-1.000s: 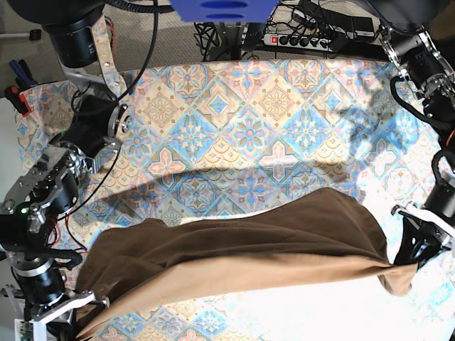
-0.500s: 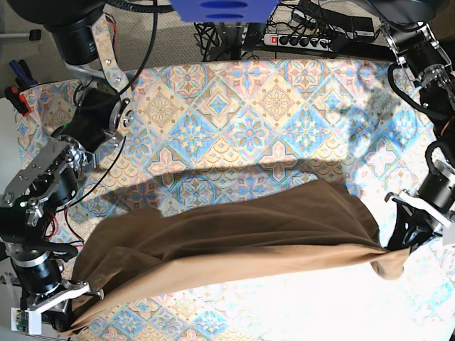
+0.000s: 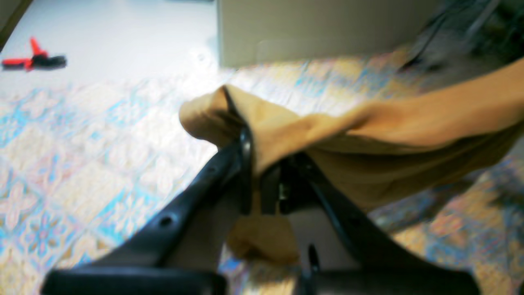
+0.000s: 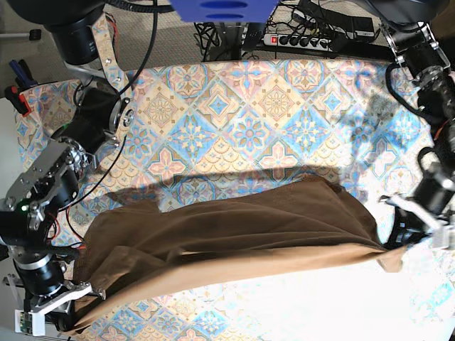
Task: Layout the t-shirt on the table in an organized manner, then fold the t-shirt properly
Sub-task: 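Swing the raised shirt with both grippers, dragging it across the table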
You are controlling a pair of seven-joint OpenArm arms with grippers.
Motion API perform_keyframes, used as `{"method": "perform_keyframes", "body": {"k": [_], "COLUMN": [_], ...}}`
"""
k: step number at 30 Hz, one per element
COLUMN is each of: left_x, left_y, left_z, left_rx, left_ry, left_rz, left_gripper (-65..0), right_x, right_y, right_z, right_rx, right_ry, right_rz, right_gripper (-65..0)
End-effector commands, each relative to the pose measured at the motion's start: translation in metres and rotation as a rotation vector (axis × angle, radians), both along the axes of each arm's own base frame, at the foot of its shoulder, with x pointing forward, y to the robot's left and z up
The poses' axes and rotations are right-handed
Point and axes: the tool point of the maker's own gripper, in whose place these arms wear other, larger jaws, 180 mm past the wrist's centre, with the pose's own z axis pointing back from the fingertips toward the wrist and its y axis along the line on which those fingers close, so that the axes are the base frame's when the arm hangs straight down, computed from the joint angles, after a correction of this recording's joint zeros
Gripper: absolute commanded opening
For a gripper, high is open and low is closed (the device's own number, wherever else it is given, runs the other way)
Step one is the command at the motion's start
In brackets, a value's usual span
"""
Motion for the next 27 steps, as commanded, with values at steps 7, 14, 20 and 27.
{"method": "perform_keyframes", "body": {"k": [7, 14, 20, 27], "left_x": [0.028, 0.03, 0.005, -0.015], "left_y": [0.005, -0.002, -0.015, -0.005], "left_z": [-0.003, 0.001, 0.006, 0.02], "left_rx": [0.025, 0.051, 0.07, -0.053], "left_ry": [-0.01, -0.023, -0.056, -0.098], "left_rz": [0.053, 0.04, 0.01, -0.035], "left_gripper": [-65.0, -65.0, -65.0, -65.0], "right_x": [0.033, 0.029, -0.005, -0.009], "right_y": [-0.002, -0.001, 0.002, 0.006], "right_z": [-0.006, 0.012, 0.017, 0.005], "right_rx": [0.056, 0.046, -0.011, -0.014], "right_ry": [-0.02, -0.1, -0.111, -0.098], "right_rz": [0.03, 0.029, 0.005, 0.014], "right_gripper": [-65.0, -65.0, -65.0, -65.0]}}
